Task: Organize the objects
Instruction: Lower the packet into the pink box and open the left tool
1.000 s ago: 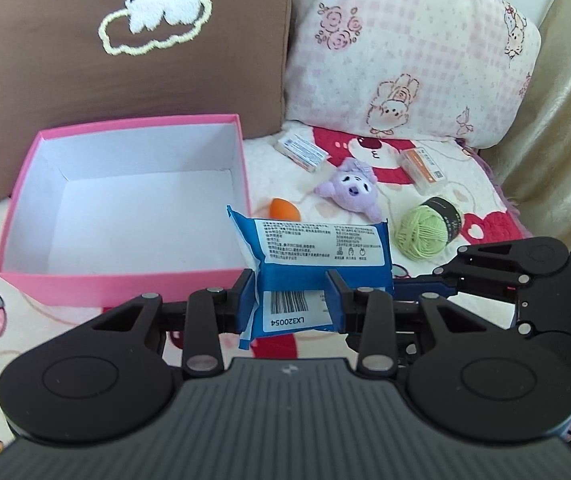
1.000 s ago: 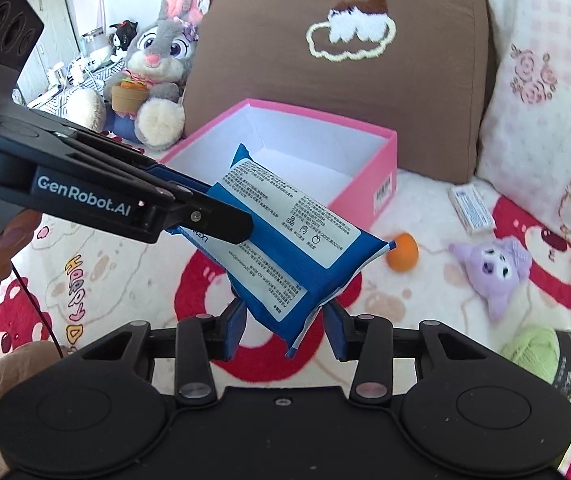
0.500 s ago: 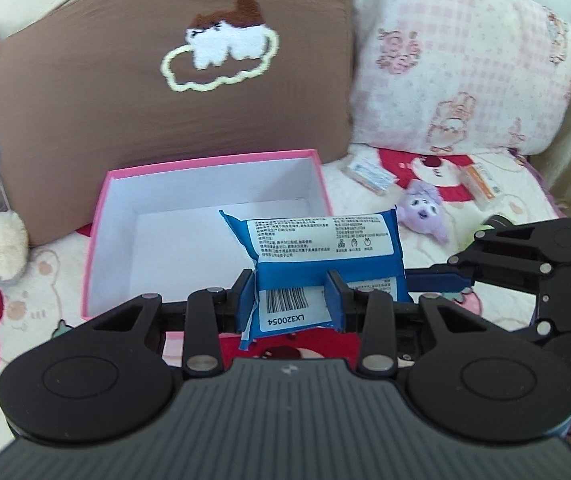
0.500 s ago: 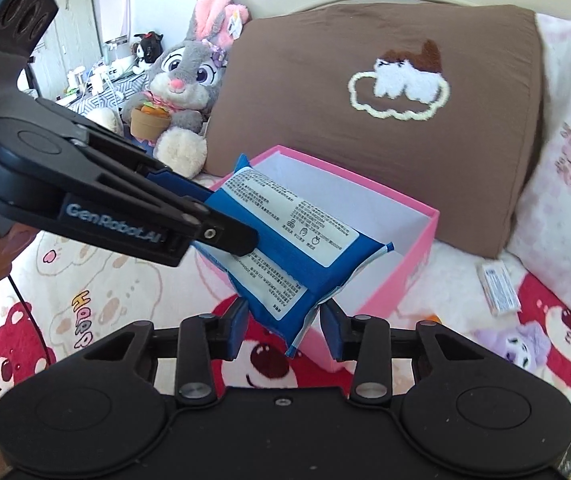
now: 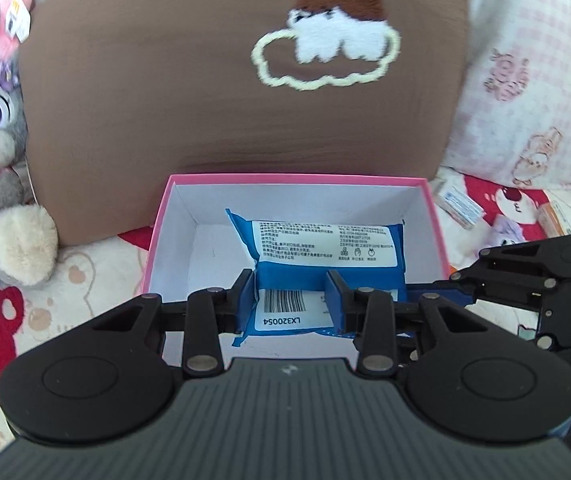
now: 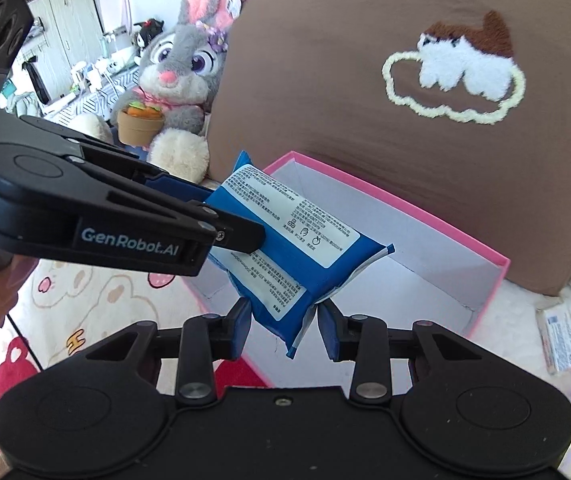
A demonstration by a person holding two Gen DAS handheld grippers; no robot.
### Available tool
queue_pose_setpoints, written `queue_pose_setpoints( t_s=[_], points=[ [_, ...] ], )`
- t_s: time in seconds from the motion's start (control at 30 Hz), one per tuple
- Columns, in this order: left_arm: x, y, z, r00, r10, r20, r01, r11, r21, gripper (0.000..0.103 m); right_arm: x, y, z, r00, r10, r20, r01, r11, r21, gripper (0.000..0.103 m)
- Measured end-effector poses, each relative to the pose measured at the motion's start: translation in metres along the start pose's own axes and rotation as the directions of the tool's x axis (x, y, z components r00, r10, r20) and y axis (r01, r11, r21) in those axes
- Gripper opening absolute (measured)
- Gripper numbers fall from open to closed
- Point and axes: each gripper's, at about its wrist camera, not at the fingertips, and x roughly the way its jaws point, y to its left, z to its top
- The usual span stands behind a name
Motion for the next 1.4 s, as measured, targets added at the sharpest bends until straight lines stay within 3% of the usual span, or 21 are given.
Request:
queue_pose_setpoints(
  t_s=[0.13, 0.37, 0.53, 0.73, 1.0, 1.4],
  points=[
    [0.038, 0.023, 0.007, 0.999, 0.002, -0.042, -0.004, 0.998, -0.055, 0.036, 0.037, -0.010, 0.016, 0.998, 0.025, -0.063, -0.022, 0.999, 0.050, 0.042],
    [0.096, 0.045, 0.014, 0.999, 0.026, -0.038, -0.029, 0.995, -0.099, 0.036, 0.100, -0.022, 0.035, 0.986, 0.003, -0.167, 0.019, 0.991, 0.130, 0.041],
    [0.125, 0.070, 0.010, 0.998, -0.018, -0.058, 0.007, 0.981, -0.194, 0.036, 0.136, -0.031, 0.041, 0.977, -0.011, -0.211, 0.041, 0.989, 0.140, 0.041],
    [0.143, 0.064, 0.003, 0.995, 0.053, -0.087, -0.061, 0.994, -0.095, 0.036, 0.162, -0.037, 0.042, 0.969, 0.009, -0.246, 0.035, 0.984, 0.175, 0.041],
    [0.159, 0.060, 0.002, 0.993, 0.055, -0.105, -0.065, 0.994, -0.090, 0.026, 0.180, -0.051, 0.034, 0.969, 0.001, -0.249, 0.059, 0.971, 0.233, 0.038],
    [0.176, 0.057, -0.001, 0.990, 0.083, -0.111, -0.094, 0.991, -0.095, 0.025, 0.192, -0.062, 0.031, 0.973, -0.004, -0.230, 0.067, 0.962, 0.266, 0.036]
  ],
)
